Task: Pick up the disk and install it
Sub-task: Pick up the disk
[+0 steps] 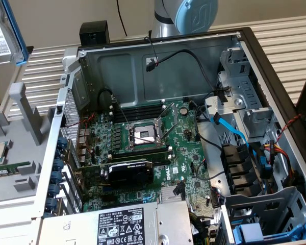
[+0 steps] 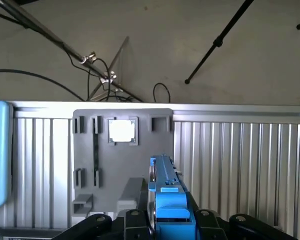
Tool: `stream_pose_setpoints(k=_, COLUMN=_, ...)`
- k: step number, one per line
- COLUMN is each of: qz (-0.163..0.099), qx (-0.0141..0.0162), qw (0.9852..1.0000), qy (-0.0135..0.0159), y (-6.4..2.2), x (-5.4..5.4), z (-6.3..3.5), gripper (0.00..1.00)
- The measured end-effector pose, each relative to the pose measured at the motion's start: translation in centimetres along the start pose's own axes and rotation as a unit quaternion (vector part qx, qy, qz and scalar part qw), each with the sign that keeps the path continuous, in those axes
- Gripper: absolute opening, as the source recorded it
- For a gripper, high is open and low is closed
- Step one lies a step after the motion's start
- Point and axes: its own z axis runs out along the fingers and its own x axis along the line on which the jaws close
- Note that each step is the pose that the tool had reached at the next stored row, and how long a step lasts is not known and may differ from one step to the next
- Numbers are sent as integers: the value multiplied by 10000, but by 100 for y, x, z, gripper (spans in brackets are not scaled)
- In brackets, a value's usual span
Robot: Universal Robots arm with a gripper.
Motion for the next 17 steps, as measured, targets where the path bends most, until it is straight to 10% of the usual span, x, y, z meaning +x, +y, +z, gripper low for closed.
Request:
stream_pose_setpoints(k=10, qz=0, qx=-1, qw=10000, qy=0, y=-374, x=67, z=-443, gripper=37)
stream_pose_setpoints(k=17, qz=0, qx=-6, qw=10000, qy=0, y=-675, x=147, z=-585, gripper=37)
